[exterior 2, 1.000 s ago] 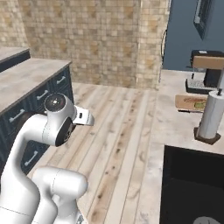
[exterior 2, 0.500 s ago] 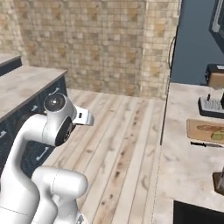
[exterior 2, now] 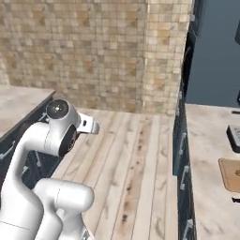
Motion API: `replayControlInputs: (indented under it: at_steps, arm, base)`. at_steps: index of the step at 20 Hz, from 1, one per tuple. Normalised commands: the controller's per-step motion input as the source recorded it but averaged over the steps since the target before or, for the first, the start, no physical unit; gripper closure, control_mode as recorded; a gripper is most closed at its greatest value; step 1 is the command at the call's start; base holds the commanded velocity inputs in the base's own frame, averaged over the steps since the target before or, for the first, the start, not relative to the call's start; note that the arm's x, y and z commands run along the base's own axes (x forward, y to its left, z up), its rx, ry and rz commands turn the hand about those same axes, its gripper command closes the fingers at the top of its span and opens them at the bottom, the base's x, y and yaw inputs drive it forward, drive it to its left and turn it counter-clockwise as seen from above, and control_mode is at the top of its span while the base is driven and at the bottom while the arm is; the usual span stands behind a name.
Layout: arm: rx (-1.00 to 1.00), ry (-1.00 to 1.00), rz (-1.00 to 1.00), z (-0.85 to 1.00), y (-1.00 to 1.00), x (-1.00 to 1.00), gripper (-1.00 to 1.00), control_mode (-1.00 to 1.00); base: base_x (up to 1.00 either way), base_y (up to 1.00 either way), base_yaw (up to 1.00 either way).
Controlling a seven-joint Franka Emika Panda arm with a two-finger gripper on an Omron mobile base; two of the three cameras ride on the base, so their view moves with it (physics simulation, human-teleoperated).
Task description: Retrieve the sausage and cheese from the fridge and place them on the cutting board on the counter.
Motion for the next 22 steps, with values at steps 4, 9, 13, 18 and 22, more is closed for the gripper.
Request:
replayControlInputs:
  at_steps: [4,9,13,18,22]
  arm:
    - [0.0,0.0,0.0,0.0,0.0,0.0,1.0,1.0]
    - [0.0,0.0,0.0,0.0,0.0,0.0,1.0,1.0]
    - [0.0,0.0,0.0,0.0,0.0,0.0,1.0,1.0]
    - [0.0,0.0,0.0,0.0,0.0,0.0,1.0,1.0]
    - [0.0,0.0,0.0,0.0,0.0,0.0,1.0,1.0]
  base:
    - [1.0,0.86,-0.6]
    - [1.0,0.87,-0.68]
    - [1.0,0.69,-0.67]
    - [0.99,0.15,-0.62]
    - [0.86,0.0,-0.64]
